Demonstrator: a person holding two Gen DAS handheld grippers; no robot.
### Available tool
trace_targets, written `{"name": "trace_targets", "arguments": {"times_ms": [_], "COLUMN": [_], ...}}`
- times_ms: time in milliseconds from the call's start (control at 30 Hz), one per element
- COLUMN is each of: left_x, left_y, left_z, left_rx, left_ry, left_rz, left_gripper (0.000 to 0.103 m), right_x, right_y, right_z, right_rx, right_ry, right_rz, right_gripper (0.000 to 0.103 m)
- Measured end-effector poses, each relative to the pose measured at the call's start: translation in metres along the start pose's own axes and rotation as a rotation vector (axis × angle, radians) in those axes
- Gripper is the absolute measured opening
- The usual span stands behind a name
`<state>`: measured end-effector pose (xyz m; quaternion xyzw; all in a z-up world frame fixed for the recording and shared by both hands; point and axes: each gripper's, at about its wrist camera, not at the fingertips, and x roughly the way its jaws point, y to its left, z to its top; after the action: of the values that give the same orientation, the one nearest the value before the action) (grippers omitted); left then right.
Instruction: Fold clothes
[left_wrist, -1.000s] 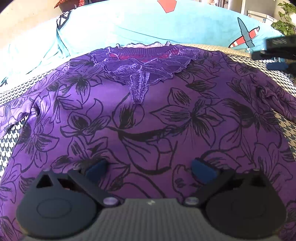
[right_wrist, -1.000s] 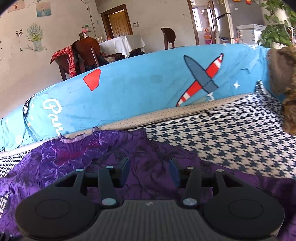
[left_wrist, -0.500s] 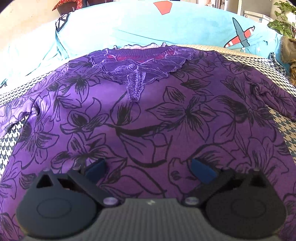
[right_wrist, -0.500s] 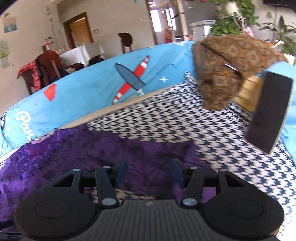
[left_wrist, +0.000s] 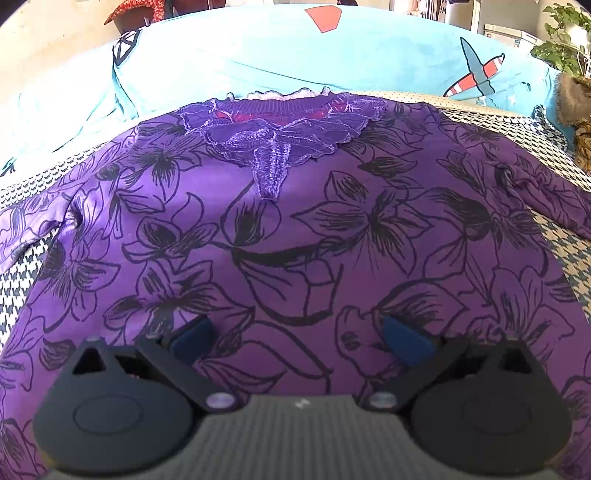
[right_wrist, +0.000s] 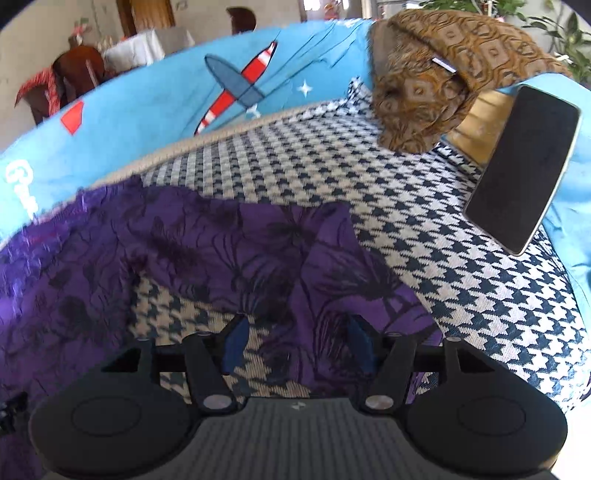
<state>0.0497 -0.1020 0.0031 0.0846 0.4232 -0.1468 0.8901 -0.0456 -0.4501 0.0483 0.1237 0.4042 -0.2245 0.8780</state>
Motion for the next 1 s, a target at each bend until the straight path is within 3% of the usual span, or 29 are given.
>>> {"name": "trace_targets", "arguments": {"times_ms": [100, 200, 233, 300, 333, 367, 500, 667, 867, 1000], "left_x": [0.000, 0.000, 0.000, 0.000, 0.000, 0.000, 0.000, -0.001, -0.001, -0.001], "left_y": [0.000, 0.000, 0.000, 0.000, 0.000, 0.000, 0.001, 0.001, 0.000, 0.001], "left_z": [0.000, 0.000, 0.000, 0.000, 0.000, 0.000, -0.001, -0.003, -0.003, -0.004], "left_rx": [0.000, 0.005, 0.005, 0.003, 0.004, 0.004, 0.006, 0.010, 0.012, 0.012], "left_ry": [-0.001, 0.000, 0.000, -0.002, -0.002, -0.003, -0.004, -0.009, -0.015, -0.018], "left_rz": [-0.001, -0.001, 0.000, -0.004, -0.004, -0.004, -0.006, -0.009, -0.007, -0.013], "left_gripper": [0.103, 0.103, 0.103, 0.103, 0.103, 0.103, 0.103, 0.103, 0.103, 0.103], "right_x": [0.007, 0.009, 0.008, 0.004, 0.000, -0.003, -0.031, -0.047, -0.063, -0.076], "right_y": [0.001, 0.005, 0.004, 0.001, -0.002, -0.005, -0.035, -0.066, -0.072, -0.087], "right_z": [-0.004, -0.006, -0.006, -0.004, -0.001, 0.001, 0.012, 0.013, 0.013, 0.012], "right_rx": [-0.032, -0.068, -0.070, -0.057, -0.042, -0.028, 0.144, 0.291, 0.307, 0.396], "right_ry": [0.043, 0.032, 0.025, -0.005, -0.027, -0.050, -0.242, -0.344, -0.429, -0.463], "right_rz": [-0.009, -0.036, -0.045, -0.061, -0.068, -0.076, -0.168, -0.396, -0.468, -0.446], "right_gripper": [0.061, 0.059, 0.052, 0.029, 0.011, 0.009, 0.009, 0.015, 0.032, 0.034]}}
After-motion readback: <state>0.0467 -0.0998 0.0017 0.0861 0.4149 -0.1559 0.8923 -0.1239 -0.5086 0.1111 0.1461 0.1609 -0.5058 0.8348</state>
